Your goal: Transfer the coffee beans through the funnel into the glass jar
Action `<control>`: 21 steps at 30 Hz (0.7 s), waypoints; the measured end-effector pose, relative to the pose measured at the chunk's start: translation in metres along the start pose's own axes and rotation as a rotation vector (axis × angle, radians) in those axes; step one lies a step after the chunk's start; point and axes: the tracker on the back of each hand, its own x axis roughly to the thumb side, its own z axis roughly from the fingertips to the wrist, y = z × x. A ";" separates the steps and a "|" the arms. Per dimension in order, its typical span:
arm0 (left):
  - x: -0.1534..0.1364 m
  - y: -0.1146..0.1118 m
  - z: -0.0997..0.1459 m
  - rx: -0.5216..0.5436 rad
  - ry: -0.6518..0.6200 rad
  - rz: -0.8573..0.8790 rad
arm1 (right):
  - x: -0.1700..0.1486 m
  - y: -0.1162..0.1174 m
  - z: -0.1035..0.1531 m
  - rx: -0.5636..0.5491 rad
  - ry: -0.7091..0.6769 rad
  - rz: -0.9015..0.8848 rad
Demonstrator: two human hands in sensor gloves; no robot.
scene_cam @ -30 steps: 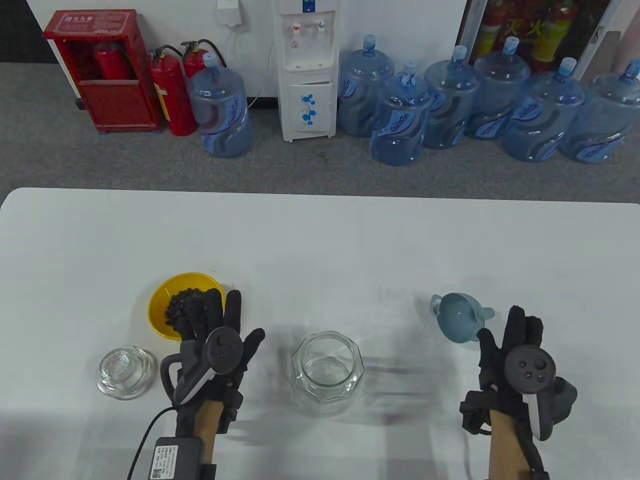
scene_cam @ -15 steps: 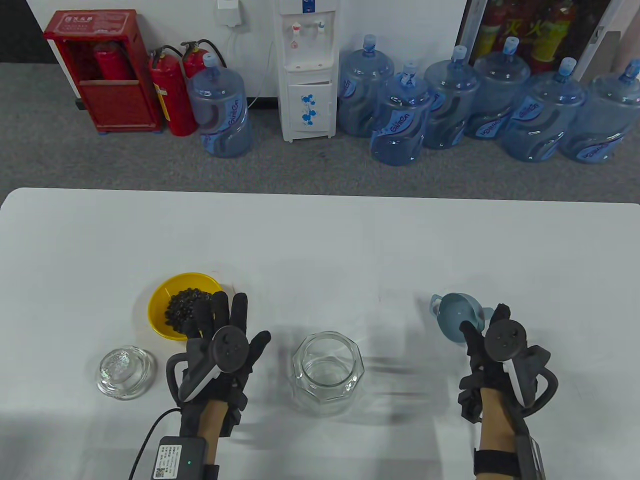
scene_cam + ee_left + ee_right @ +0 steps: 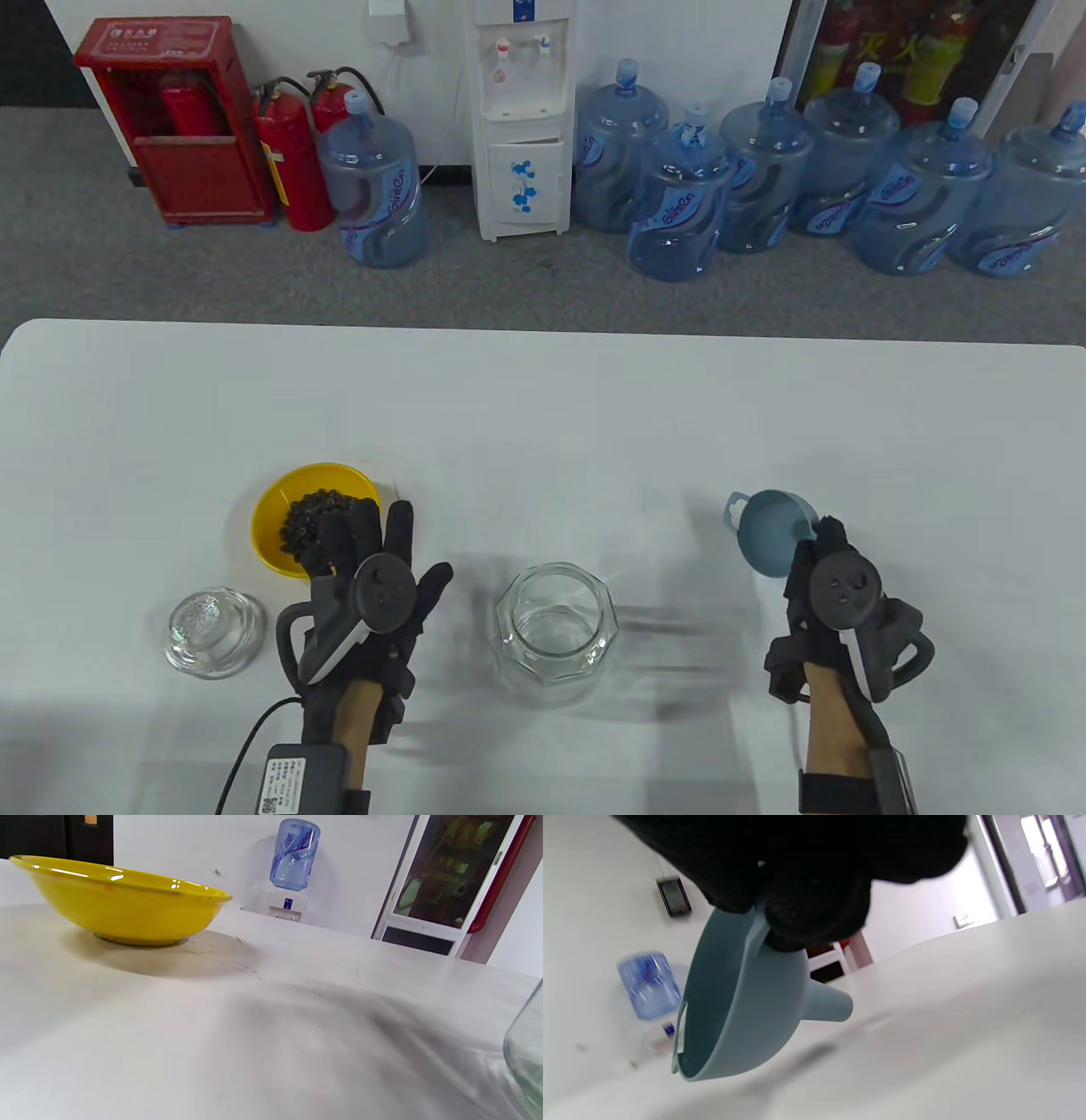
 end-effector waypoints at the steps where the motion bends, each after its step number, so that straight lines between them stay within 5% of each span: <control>1: -0.001 -0.001 0.000 -0.001 0.002 0.003 | 0.003 -0.005 0.002 0.007 -0.014 -0.099; 4: -0.003 -0.002 -0.001 -0.015 0.015 0.006 | 0.019 -0.016 0.008 0.089 -0.068 -0.422; 12: -0.006 -0.003 -0.001 -0.024 0.027 0.019 | 0.074 -0.014 0.037 0.552 -0.107 -1.031; 15: -0.006 -0.003 -0.001 -0.024 0.027 0.022 | 0.086 -0.009 0.045 0.668 -0.111 -1.074; 21: -0.005 -0.003 0.000 -0.032 0.028 0.017 | 0.102 -0.007 0.056 0.709 -0.157 -0.915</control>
